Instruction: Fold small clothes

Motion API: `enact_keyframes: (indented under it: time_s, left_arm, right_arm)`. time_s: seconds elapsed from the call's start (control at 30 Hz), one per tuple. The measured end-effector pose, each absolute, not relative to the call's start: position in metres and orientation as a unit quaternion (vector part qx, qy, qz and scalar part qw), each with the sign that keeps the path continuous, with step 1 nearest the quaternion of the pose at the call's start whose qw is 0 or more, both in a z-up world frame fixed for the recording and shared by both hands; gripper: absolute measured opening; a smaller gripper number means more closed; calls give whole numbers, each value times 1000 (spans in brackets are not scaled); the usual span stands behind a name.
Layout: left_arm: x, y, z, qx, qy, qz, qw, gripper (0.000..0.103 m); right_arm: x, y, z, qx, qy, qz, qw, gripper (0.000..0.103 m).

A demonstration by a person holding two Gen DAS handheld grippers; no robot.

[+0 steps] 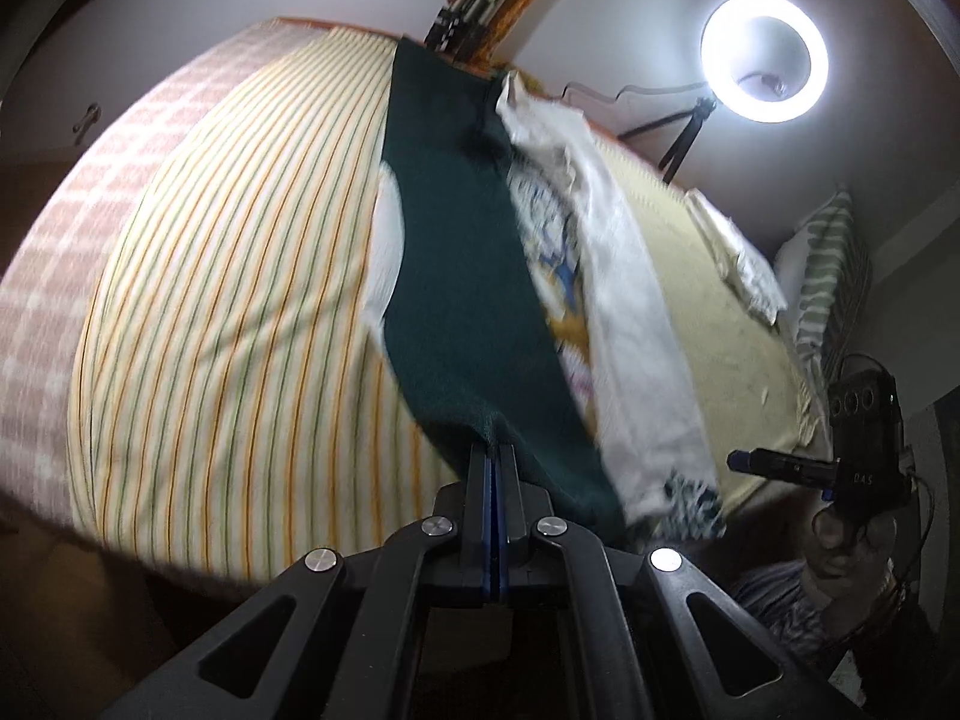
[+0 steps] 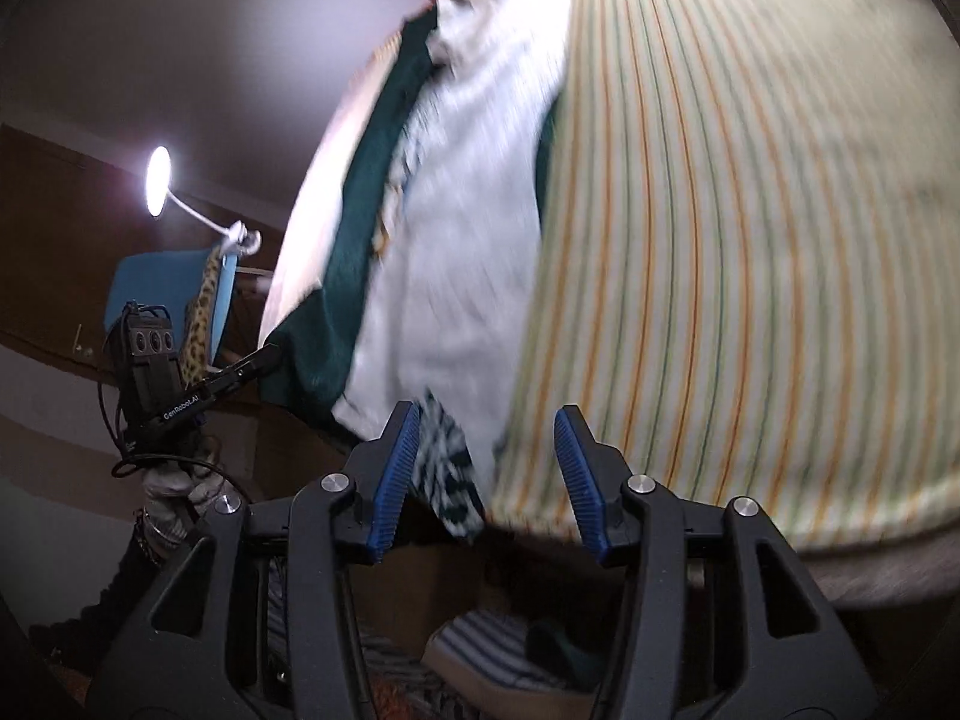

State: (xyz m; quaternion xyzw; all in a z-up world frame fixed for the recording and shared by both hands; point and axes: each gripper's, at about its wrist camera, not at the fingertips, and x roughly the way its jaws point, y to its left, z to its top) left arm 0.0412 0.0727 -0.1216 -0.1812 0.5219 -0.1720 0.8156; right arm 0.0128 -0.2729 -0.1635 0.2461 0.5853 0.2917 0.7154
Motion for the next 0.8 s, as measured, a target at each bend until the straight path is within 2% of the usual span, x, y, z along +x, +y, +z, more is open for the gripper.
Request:
enact_keyframes:
  time_s: [0.1,0.13,0.17,0.2,0.27,0.33,0.4,0.43,0.47,0.8]
  left_arm:
    - [30,73,-135,-156,545,-170,806,3]
    - [29,74,-137,-158,548,-170,804,11]
    - [28,75,-137,-164,549,-170,801,29]
    - [29,77,-138,-173,549,-169,800,39]
    - [31,80,-138,-179,545,-165,802,38]
    - [35,77,-141,-172,551,-161,801,32]
    - [36,73,-143,-161,553,-160,802,21]
    - [38,71,-142,-154,555,-160,802,13]
    - [39,71,-143,-154,557,-162,799,0]
    - [60,75,-105,-221,511,-189,809,0]
  right_arm:
    - [6,-264,-169,243,591,307,706,50]
    - [5,-259,-169,240,593,315,701,49]
    - [3,-256,-168,239,593,324,698,49]
    - [1,-251,-168,234,594,333,694,46]
    - [-2,-241,-171,217,600,340,691,36]
    - [-4,-235,-172,194,599,343,697,23]
    - [-1,-234,-171,192,602,346,694,10]
    - [0,-234,-172,198,602,346,691,8]
    - [2,-235,-173,205,601,346,691,6]
    - [23,-265,-149,315,541,349,697,4]
